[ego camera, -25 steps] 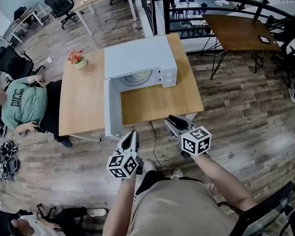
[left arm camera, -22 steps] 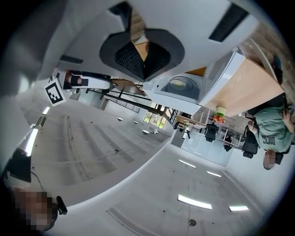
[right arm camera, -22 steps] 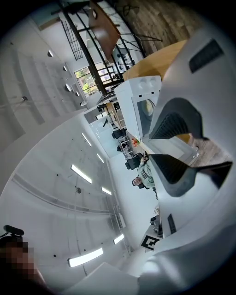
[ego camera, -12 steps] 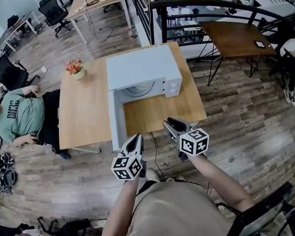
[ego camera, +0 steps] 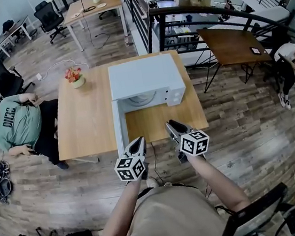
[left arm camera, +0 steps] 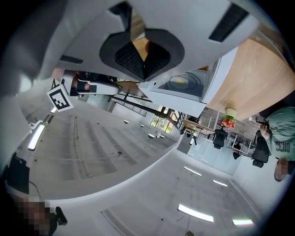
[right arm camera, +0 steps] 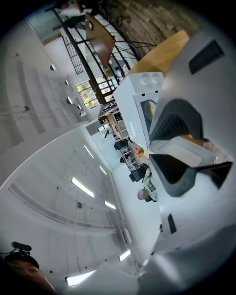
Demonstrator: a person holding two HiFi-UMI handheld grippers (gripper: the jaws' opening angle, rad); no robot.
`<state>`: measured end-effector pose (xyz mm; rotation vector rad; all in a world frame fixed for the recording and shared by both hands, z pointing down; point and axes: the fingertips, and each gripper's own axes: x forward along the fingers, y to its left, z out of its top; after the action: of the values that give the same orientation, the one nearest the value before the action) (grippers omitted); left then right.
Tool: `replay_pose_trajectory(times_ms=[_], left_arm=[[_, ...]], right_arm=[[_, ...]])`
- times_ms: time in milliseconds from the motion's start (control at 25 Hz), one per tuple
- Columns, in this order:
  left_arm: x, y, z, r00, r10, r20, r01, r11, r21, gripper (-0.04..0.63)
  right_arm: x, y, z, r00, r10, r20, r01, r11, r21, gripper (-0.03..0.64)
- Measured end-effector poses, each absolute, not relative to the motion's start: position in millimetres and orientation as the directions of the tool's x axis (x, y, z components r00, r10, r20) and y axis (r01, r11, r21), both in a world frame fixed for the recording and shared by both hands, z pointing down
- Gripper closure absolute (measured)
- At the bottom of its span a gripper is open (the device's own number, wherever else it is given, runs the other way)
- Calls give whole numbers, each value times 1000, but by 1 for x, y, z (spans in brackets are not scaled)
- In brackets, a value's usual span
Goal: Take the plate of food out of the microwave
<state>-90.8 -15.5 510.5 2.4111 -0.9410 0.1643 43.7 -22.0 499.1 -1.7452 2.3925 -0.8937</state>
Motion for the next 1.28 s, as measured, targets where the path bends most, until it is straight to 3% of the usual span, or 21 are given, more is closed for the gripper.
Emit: replay_pose_trajectory(times_ms=[560,1280], left_arm=[[-78,-44,524,782,-539,312,-621,-637,456,591],[-33,-116,538,697,-618,363,-715,-556,424,591]], right_arm=[[54,-60,516,-277,-906,320,-878,104,-467,528],[98,-158,586,-355,-843,404,-853,114,-510,528]])
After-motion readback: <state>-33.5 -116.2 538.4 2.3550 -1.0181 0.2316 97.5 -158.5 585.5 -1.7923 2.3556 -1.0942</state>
